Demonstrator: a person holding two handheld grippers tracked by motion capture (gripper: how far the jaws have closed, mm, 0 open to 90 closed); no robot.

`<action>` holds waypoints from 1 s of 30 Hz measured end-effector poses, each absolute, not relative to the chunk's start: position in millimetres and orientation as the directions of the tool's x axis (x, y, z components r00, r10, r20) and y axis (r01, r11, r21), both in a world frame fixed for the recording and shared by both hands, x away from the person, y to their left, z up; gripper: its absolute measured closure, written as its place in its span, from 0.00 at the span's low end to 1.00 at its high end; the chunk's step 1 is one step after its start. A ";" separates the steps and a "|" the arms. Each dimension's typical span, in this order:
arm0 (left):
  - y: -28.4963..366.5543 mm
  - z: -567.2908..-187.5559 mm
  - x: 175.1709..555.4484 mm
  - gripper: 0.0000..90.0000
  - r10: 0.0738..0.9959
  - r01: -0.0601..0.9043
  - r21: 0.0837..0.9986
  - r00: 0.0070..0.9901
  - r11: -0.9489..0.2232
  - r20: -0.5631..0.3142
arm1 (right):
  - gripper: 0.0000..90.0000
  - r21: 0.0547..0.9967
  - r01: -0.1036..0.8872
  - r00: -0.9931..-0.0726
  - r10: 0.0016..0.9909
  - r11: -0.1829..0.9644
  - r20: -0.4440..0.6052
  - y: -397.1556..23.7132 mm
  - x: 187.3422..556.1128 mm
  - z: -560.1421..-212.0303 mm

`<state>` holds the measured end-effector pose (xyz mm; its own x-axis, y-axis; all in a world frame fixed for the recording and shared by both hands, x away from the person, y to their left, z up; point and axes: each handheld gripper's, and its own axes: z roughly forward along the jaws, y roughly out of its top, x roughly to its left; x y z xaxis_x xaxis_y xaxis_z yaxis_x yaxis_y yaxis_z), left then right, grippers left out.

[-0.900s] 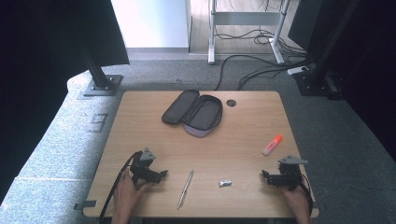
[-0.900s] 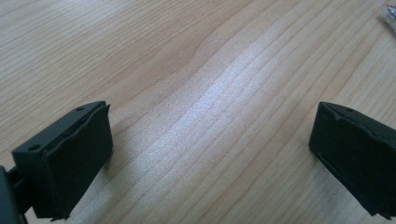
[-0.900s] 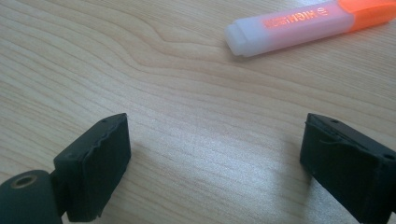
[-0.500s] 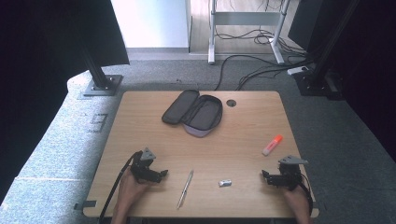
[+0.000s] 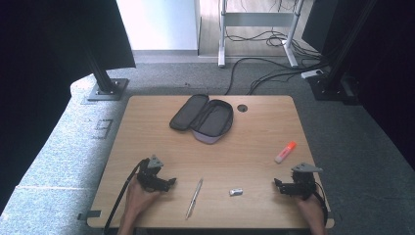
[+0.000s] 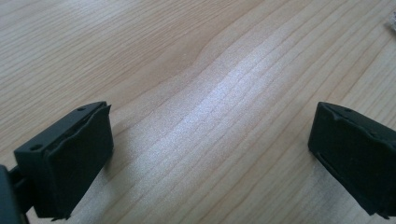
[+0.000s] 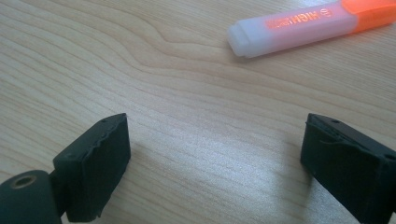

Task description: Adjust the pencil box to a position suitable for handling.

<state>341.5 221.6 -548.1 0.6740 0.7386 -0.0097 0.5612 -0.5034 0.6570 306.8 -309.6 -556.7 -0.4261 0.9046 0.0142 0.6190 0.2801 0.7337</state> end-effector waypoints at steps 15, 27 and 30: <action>215.2 -528.3 339.3 0.01 0.720 0.553 0.687 0.691 -0.470 -0.064 | 0.09 0.734 0.619 -0.426 0.905 0.280 0.014 -309.6 306.8 -556.7; 203.8 -521.5 343.8 0.02 0.700 0.543 0.679 0.712 -0.494 -0.059 | 0.09 0.734 0.619 -0.426 0.905 0.280 0.014 -309.6 306.8 -556.7; 201.4 -519.7 345.2 0.01 0.695 0.538 0.676 0.717 -0.504 -0.053 | 0.09 0.734 0.619 -0.426 0.905 0.280 0.014 -309.6 306.8 -556.7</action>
<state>345.2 201.4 -519.7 0.7168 0.6953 -0.0530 0.5384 -0.5035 0.6757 306.8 -309.6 -556.7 -0.4260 0.9046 0.0141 0.6191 0.2801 0.7337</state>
